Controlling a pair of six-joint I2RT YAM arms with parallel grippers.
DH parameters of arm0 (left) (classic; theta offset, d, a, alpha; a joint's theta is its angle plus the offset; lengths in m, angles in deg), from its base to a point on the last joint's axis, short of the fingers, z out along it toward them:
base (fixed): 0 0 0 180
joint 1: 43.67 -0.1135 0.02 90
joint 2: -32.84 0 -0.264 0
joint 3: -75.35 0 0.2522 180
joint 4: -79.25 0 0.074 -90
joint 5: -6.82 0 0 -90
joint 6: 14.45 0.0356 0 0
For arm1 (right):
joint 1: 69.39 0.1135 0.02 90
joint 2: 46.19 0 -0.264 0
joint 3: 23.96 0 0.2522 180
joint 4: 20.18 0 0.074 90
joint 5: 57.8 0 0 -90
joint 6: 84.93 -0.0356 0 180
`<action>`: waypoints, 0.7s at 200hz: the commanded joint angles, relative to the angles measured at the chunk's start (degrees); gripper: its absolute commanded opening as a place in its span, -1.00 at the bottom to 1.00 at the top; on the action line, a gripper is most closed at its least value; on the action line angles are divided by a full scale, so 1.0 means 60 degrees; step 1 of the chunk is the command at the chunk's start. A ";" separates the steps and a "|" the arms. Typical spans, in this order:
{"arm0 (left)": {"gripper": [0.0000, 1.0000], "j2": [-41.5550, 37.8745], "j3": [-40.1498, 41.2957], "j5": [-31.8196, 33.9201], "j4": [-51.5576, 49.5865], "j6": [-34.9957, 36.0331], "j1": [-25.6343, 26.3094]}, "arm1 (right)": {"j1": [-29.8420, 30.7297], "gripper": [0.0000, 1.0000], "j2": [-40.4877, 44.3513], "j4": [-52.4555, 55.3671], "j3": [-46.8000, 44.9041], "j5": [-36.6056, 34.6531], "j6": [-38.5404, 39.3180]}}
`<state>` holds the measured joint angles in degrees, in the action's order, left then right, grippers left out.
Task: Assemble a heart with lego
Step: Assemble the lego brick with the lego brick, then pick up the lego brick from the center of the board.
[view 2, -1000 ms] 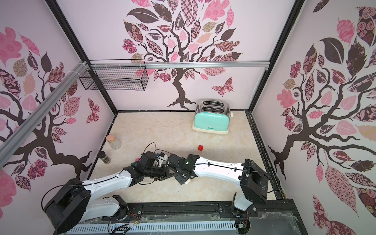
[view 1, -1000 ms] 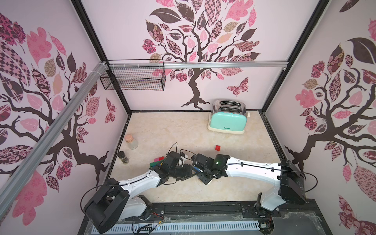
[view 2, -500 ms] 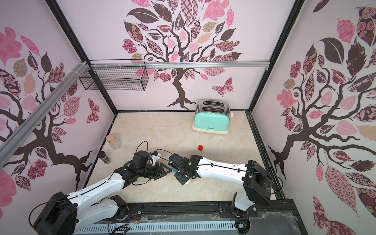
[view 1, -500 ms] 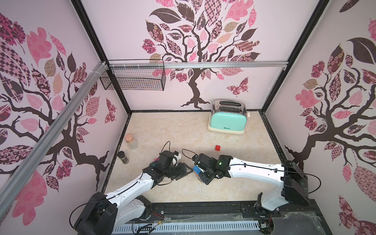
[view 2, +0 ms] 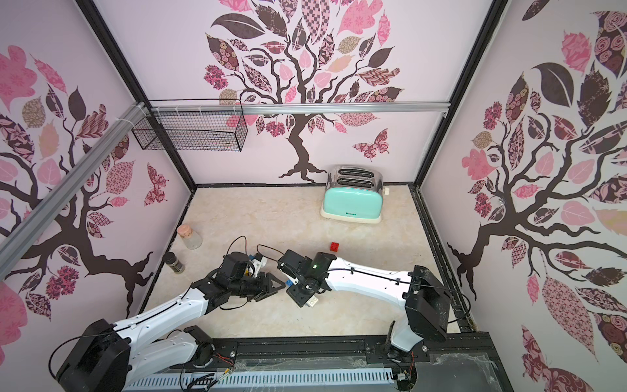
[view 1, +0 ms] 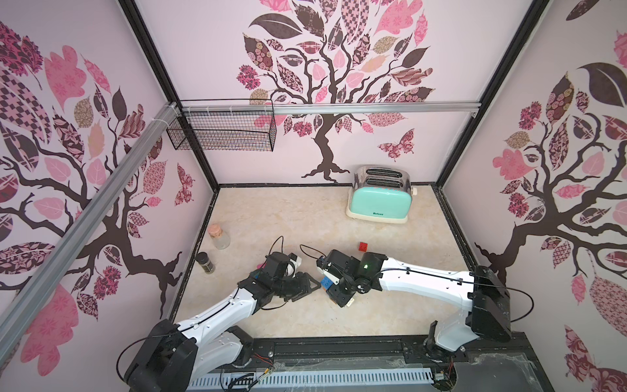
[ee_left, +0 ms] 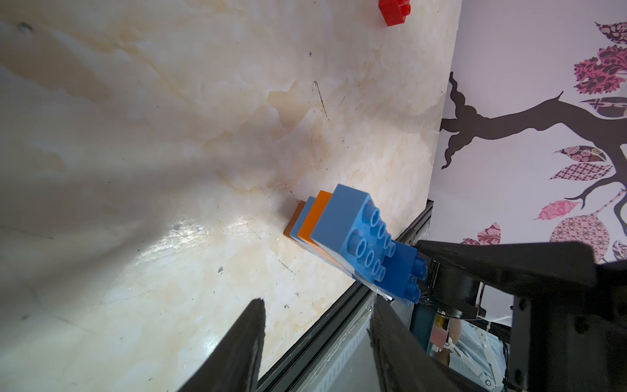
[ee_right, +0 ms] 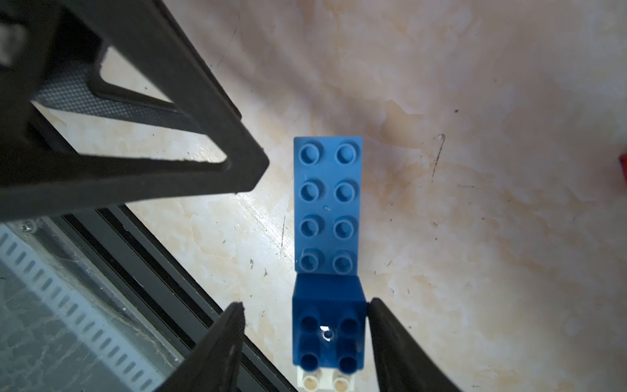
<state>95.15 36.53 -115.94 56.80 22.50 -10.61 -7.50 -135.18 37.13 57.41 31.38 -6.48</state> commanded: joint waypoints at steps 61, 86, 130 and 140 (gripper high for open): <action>0.08 -0.0828 -0.0034 0.0034 -0.0338 0.0421 -0.0697 | -0.3604 0.35 0.0490 -0.0748 0.0020 -0.0329 0.1552; 0.08 -0.0525 -0.0100 -0.0132 -0.0118 0.0486 -0.0791 | -0.4637 0.36 -0.0332 -0.1529 -0.0035 -0.0171 0.1896; 0.08 0.0018 -0.0291 -0.0312 -0.0127 0.0742 -0.0909 | -0.5613 0.38 -0.1862 -0.2474 0.0442 -0.0090 0.3022; 0.08 0.0103 -0.0310 -0.0366 0.0011 0.0720 -0.0926 | -0.5861 0.38 -0.2207 -0.2581 0.0700 0.0249 0.3109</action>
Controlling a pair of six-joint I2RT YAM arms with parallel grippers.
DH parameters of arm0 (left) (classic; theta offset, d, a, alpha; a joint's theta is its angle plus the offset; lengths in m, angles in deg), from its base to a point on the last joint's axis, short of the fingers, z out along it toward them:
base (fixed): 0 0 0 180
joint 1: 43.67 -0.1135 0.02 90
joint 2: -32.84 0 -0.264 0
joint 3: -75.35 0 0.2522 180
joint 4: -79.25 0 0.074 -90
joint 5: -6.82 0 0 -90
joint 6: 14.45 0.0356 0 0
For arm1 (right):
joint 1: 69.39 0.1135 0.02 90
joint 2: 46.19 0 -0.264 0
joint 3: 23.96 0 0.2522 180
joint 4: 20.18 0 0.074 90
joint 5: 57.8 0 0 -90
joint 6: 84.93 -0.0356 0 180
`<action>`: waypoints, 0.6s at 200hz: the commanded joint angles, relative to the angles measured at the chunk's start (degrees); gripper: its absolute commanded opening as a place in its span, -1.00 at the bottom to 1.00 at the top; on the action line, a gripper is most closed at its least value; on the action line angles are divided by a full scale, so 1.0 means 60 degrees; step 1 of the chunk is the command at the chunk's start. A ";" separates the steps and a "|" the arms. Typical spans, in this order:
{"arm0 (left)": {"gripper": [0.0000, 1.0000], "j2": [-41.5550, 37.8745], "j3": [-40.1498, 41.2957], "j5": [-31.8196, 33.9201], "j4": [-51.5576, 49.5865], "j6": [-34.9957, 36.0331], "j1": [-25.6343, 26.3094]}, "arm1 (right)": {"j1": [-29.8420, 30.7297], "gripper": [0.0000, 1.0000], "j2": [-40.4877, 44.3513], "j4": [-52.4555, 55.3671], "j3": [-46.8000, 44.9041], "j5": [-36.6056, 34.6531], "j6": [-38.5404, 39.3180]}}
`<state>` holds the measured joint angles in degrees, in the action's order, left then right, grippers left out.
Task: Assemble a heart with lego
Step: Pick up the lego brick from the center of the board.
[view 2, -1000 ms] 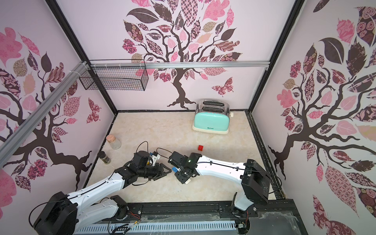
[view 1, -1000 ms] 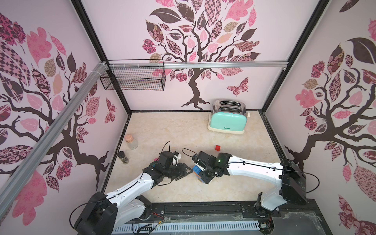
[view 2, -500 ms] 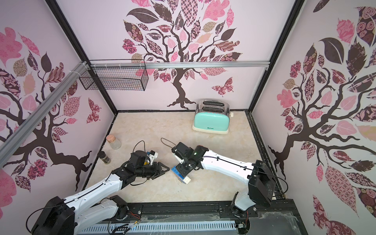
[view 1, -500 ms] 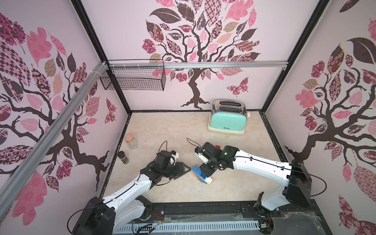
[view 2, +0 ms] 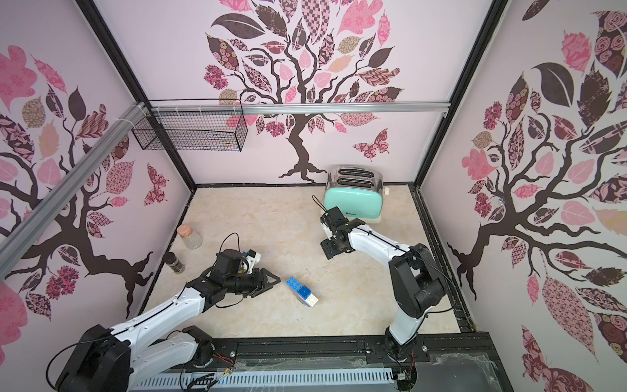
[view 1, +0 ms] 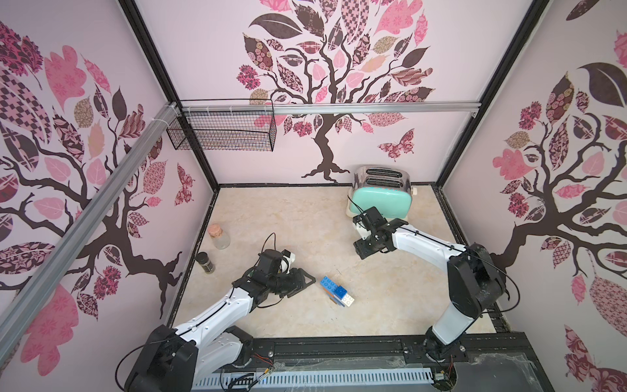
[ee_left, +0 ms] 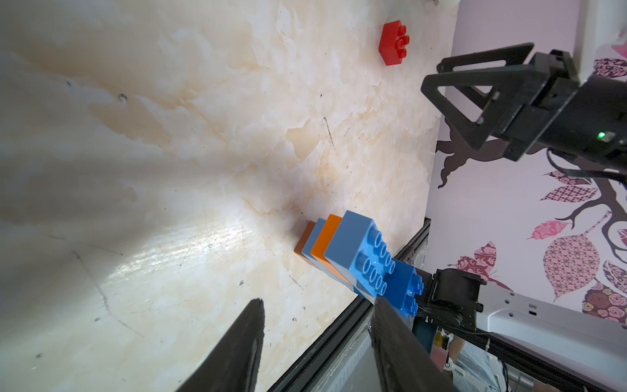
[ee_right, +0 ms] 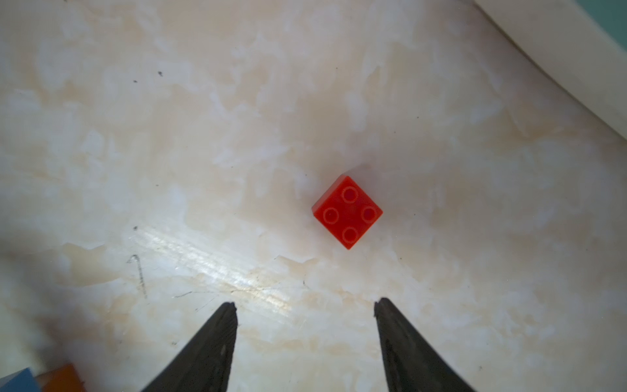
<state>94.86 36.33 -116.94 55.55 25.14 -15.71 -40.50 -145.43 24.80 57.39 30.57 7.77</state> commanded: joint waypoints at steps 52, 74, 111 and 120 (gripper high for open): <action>0.08 0.0530 -0.0281 -0.0218 0.0360 0.0287 -0.0134 | -0.0509 0.39 -0.2082 -0.0711 0.1654 0.0265 0.1347; 0.08 0.0625 -0.0248 -0.0219 0.0382 0.0287 -0.0175 | -0.0516 0.38 -0.2449 -0.0543 0.1837 0.0422 0.1427; 0.08 0.0757 -0.0245 -0.0260 0.0465 0.0299 -0.0217 | -0.0493 0.30 -0.2164 -0.0071 0.1490 0.1127 0.1008; 0.08 0.0766 -0.0245 -0.0271 0.0455 0.0295 -0.0223 | -0.0490 0.28 -0.1914 -0.0083 0.1242 0.1239 0.0910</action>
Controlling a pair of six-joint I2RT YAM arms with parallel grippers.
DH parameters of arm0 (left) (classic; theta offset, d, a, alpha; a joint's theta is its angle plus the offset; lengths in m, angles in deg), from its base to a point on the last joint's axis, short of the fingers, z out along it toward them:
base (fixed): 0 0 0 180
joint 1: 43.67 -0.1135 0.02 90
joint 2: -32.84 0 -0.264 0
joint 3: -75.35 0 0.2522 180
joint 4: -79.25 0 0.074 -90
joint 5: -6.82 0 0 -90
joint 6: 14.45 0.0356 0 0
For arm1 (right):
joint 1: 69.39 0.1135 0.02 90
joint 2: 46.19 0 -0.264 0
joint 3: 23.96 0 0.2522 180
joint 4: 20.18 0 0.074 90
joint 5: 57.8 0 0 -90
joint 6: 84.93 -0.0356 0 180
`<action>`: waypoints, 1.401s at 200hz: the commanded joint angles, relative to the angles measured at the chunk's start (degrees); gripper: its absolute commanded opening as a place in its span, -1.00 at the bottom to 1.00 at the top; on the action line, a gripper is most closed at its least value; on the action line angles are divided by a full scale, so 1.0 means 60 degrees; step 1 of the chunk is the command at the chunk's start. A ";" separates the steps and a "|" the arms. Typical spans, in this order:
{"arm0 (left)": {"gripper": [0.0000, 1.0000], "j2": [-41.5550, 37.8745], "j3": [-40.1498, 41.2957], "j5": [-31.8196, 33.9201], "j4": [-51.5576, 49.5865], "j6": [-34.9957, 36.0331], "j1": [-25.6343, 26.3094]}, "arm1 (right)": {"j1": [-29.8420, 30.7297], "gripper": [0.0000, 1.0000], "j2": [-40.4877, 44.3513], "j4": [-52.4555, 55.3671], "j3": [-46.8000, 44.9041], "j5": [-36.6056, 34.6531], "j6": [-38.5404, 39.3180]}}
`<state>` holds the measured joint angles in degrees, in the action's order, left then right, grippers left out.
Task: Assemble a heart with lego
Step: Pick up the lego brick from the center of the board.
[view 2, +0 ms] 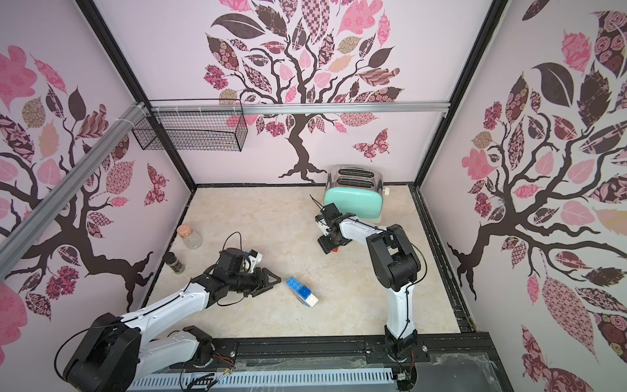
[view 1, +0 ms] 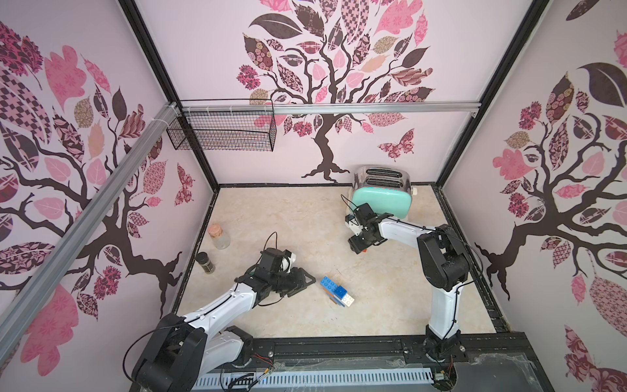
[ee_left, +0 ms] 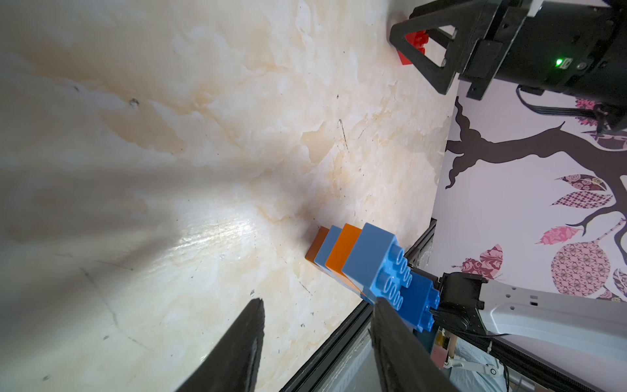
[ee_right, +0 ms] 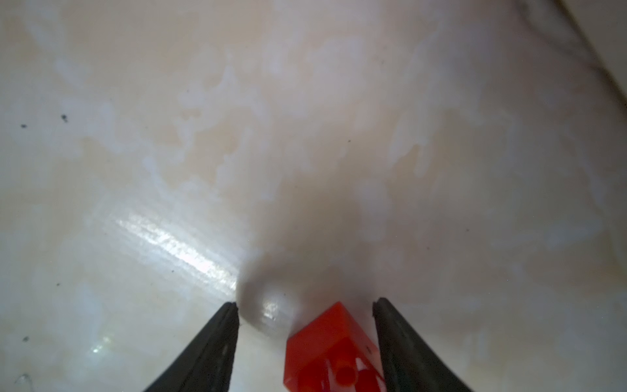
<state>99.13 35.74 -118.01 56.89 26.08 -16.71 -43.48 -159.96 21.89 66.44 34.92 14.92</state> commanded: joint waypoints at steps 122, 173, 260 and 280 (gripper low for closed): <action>0.07 -0.0098 0.0117 -0.0084 0.0406 0.0045 -0.0055 | 0.0288 -0.05 0.0601 0.0846 -0.0632 -0.0186 -0.0780; 0.07 0.0001 0.0089 -0.0084 0.0475 0.0028 -0.0055 | 0.0333 -0.26 0.1000 0.0958 -0.0626 -0.0187 -0.0792; 0.07 -0.0407 0.0111 -0.0020 0.0194 0.0103 -0.0055 | 0.1678 -0.31 0.2830 0.2518 0.0224 -0.0009 -0.1062; 0.07 -0.0700 0.0192 0.0225 -0.0023 0.0050 -0.0068 | 0.2543 -0.31 0.3137 0.2792 0.0376 0.0008 -0.1531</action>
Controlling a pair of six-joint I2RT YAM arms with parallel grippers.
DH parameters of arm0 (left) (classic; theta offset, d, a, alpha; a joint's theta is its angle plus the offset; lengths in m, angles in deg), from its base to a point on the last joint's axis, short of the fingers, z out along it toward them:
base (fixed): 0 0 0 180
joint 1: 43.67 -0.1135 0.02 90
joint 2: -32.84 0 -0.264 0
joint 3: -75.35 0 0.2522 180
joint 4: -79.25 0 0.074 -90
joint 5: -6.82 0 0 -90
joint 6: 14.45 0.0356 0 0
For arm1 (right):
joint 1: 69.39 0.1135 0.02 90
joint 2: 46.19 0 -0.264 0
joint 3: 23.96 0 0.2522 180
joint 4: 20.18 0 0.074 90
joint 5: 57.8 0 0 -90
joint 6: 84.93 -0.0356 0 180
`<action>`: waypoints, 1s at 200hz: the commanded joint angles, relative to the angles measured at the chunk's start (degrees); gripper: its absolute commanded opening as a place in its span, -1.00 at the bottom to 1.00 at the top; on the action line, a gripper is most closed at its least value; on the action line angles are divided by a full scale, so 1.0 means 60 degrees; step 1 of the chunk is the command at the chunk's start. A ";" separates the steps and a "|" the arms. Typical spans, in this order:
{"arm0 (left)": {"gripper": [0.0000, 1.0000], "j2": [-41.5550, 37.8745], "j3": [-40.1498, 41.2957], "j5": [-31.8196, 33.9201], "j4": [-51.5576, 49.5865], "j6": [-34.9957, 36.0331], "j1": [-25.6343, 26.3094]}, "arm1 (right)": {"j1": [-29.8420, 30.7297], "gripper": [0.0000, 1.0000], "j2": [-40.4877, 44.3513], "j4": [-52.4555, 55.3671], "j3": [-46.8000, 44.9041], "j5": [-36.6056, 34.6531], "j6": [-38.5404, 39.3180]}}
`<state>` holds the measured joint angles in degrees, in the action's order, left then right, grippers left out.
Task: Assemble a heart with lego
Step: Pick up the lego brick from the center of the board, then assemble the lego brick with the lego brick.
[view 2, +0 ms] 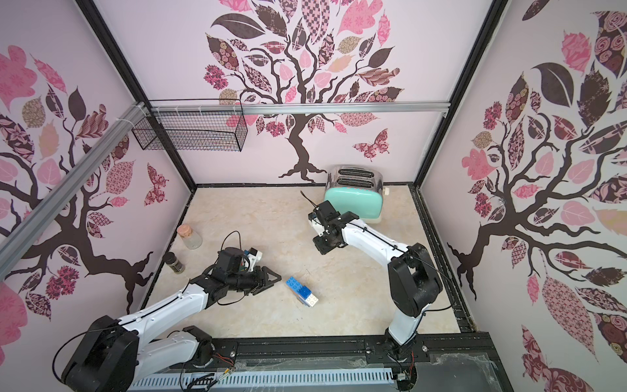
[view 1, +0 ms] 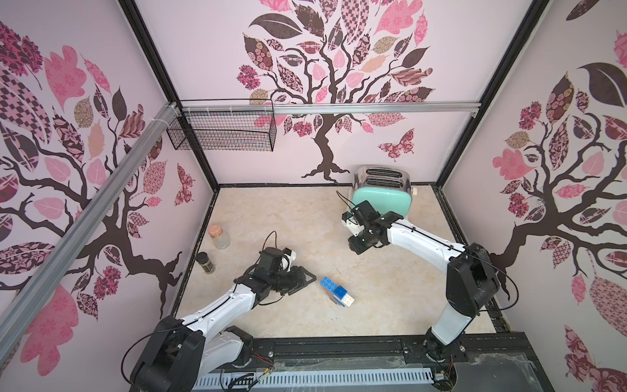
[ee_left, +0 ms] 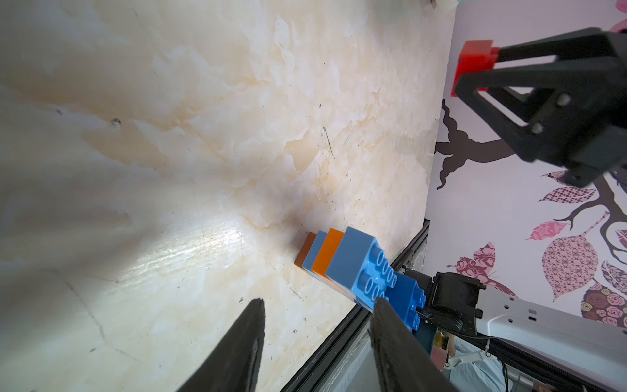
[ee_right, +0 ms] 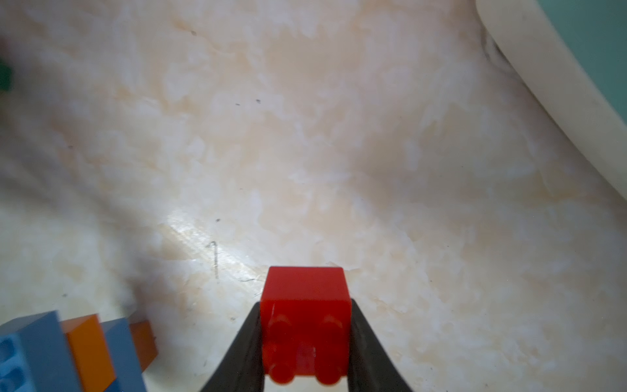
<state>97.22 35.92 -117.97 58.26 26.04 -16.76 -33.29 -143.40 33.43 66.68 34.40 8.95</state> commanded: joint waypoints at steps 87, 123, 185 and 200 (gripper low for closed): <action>0.07 -0.1791 0.0805 0.0528 -0.0538 -0.0200 -0.0165 | 0.3901 -0.31 0.0374 0.1253 0.0076 -0.1125 -0.3111; 0.07 -0.1969 0.0923 0.0401 -0.0500 -0.0199 -0.0192 | 0.4349 -0.31 0.0155 0.1553 0.0237 -0.1654 -0.3543; 0.08 -0.2026 0.1003 0.0172 -0.0328 -0.0244 -0.0194 | 0.4560 -0.31 0.0088 0.1516 -0.0194 -0.1949 -0.3693; 0.08 -0.2027 0.1019 0.0172 -0.0286 -0.0258 -0.0194 | 0.4547 -0.31 0.0117 0.1423 -0.0287 -0.1899 -0.3693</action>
<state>85.60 41.14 -116.26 55.57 24.53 -17.72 -6.14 -142.35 41.04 65.17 24.21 -12.16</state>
